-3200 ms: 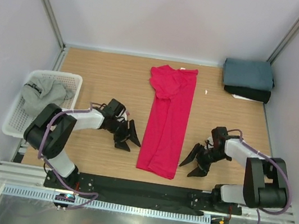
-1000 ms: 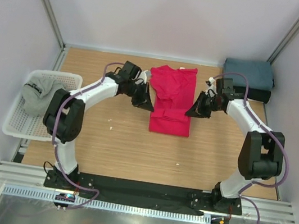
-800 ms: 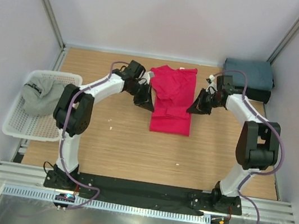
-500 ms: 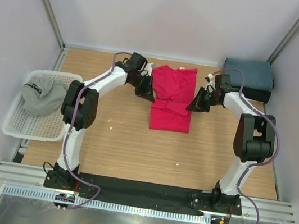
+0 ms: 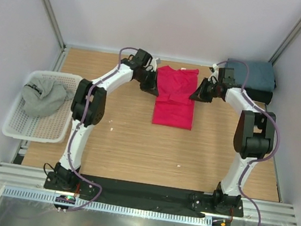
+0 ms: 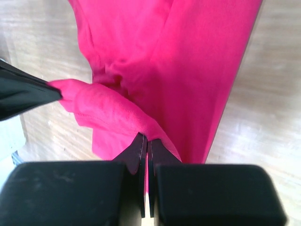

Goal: Fold and stack the t-shirts
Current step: Fold the tshirt

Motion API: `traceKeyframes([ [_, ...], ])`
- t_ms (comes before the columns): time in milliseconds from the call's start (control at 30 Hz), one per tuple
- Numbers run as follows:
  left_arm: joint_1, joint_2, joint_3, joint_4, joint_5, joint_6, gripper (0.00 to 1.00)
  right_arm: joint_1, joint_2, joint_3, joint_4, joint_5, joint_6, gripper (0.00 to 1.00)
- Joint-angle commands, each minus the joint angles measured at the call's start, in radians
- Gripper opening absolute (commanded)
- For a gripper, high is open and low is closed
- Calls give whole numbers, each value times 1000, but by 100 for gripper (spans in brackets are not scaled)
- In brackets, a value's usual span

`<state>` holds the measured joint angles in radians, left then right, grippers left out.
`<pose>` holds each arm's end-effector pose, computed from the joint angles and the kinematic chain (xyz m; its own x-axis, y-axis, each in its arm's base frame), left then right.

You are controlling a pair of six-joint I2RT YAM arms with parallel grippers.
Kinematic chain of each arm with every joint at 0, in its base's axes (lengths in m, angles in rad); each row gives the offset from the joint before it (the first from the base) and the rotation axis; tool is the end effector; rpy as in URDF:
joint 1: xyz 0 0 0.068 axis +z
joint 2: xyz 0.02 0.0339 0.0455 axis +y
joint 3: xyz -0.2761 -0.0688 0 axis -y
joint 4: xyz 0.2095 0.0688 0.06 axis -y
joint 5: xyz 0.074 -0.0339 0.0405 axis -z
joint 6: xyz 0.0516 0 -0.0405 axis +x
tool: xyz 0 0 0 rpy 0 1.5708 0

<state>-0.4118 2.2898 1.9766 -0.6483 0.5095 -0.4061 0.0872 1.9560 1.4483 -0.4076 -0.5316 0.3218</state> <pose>0.4369 -0.2183 0.2162 -0.9295 0.0296 -0.3677 0.2591 0.7620 -0.5935 0.4044 0.0616 0.2260 -0.8703 0.1976 -0.4512 -0.1135 0.8109 0.5740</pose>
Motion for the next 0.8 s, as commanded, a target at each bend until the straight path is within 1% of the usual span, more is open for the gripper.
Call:
traceKeyframes([
  [0, 5, 25, 73, 16, -25, 32, 0, -9, 21, 58, 91, 25, 26, 1],
  [267, 7, 86, 152, 41, -81, 56, 0, -9, 87, 87, 138, 38, 48, 1],
  [333, 5, 95, 171, 41, -98, 53, 8, -9, 95, 98, 147, 47, 13, 1],
  [367, 5, 96, 186, 36, -103, 55, 14, -9, 93, 103, 141, 68, 0, 2],
  [400, 7, 94, 195, 30, -117, 65, 27, -9, 89, 112, 135, 79, -12, 16],
  [467, 4, 73, 228, -5, -115, 90, 37, -15, 52, 106, 125, 82, -48, 27],
  [500, 4, 56, 225, -39, -105, 99, 44, -24, 29, 90, 119, 82, -59, 32],
  [533, 5, 34, 190, -48, -92, 99, 46, -29, 8, 78, 110, 81, -67, 34],
  [567, 8, -25, 154, -51, -74, 95, 47, -33, -43, 63, 99, 73, -81, 37],
  [600, 11, -58, 110, -38, -31, 61, 49, -47, -64, 37, 86, 32, -87, 38],
  [633, 14, -90, 0, -24, -7, 38, 52, -55, -84, 26, 34, 10, -98, 38],
  [700, 19, -182, -120, 28, 46, -12, 57, -67, -135, -3, -31, -39, -122, 43],
  [733, 24, -206, -222, 45, 91, -46, 57, -72, -149, -15, -61, -56, -136, 44],
  [767, 22, -225, -267, 59, 112, -59, 57, -72, -166, -38, -116, -73, -165, 45],
])
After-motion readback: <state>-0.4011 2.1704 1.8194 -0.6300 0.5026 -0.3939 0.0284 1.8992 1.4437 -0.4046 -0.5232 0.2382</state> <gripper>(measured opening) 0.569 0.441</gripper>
